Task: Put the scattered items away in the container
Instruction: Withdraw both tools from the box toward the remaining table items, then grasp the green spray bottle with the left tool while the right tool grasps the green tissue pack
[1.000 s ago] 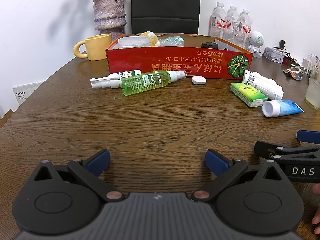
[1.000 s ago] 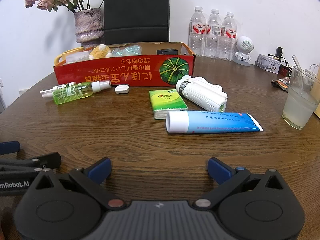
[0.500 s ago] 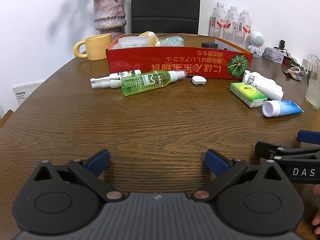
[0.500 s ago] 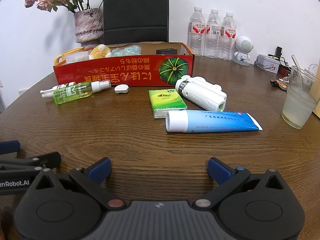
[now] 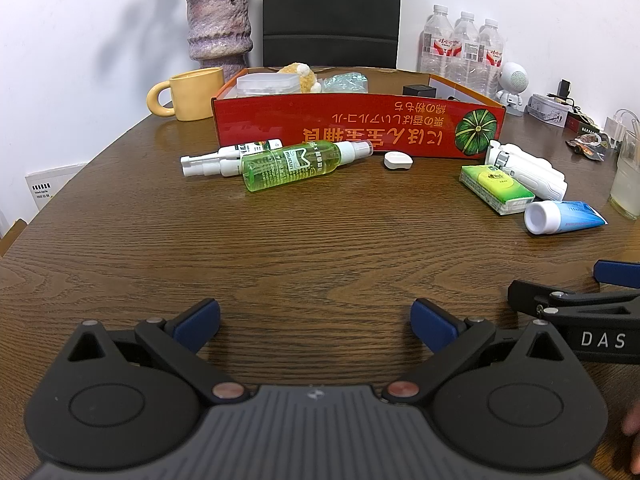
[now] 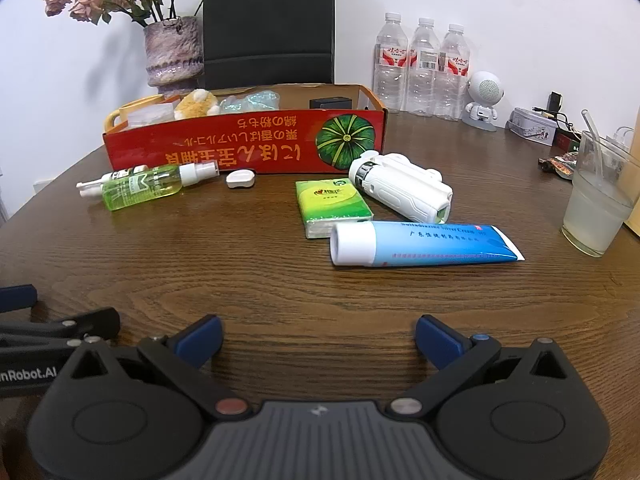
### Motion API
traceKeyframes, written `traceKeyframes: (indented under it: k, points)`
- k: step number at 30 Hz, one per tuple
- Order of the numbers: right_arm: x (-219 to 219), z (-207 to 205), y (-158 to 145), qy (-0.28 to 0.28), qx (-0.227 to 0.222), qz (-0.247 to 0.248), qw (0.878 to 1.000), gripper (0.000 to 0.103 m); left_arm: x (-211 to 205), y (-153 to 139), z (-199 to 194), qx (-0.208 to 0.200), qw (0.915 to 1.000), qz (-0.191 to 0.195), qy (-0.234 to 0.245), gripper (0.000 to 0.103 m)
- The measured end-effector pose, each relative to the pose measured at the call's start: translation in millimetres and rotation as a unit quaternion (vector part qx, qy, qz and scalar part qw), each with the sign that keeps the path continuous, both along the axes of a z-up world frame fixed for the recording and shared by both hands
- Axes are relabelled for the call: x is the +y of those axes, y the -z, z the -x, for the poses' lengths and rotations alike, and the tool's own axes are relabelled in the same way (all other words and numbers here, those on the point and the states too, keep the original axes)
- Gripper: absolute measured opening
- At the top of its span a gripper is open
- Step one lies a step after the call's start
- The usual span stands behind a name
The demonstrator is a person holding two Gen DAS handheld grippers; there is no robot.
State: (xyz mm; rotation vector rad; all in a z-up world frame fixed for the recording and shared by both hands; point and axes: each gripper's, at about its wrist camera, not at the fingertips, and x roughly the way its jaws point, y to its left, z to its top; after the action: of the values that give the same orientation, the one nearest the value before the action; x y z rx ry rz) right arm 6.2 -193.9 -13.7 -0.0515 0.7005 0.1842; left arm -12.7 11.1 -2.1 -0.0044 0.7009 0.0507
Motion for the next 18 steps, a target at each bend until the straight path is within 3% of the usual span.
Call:
traceKeyframes:
  k: [2, 4, 7, 8, 10, 12, 15, 16, 18]
  points:
    - [2, -6, -2, -0.011, 0.008, 0.004, 1.0, 0.103, 2, -1, -2, -0.001, 0.9997, -0.001, 0.025, 0.103]
    - [2, -10, -11, -0.018, -0.002, 0.007, 1.0, 0.084, 9, -10, -10, -0.005, 0.9973, 0.007, 0.073, 0.103]
    - [1, -18, -37, -0.03, -0.059, 0.01, 0.998, 0.084, 19, -32, -31, -0.048, 0.9944, -0.017, 0.093, 0.103]
    - [3, -27, -42, -0.04, -0.063, 0.019, 0.997, 0.084, 19, -37, -44, -0.055, 0.9905, -0.03, 0.122, 0.103]
    - [8, -53, -48, -0.057, -0.057, 0.043, 0.996, 0.084, 21, -44, -76, -0.061, 0.9803, -0.057, 0.179, 0.103]
    - [13, -81, -46, -0.063, -0.039, 0.058, 0.996, 0.083, 22, -42, -109, -0.04, 0.9767, -0.082, 0.194, 0.103]
    - [13, -111, -35, -0.064, -0.005, 0.048, 0.997, 0.077, 21, -30, -143, -0.009, 0.9653, -0.137, 0.222, 0.087]
    - [13, -115, -31, -0.068, 0.003, 0.043, 0.997, 0.074, 22, -27, -149, 0.004, 0.9613, -0.154, 0.228, 0.074]
    - [13, -118, -23, -0.078, 0.017, 0.036, 0.996, 0.074, 24, -23, -152, 0.013, 0.9566, -0.171, 0.236, 0.067]
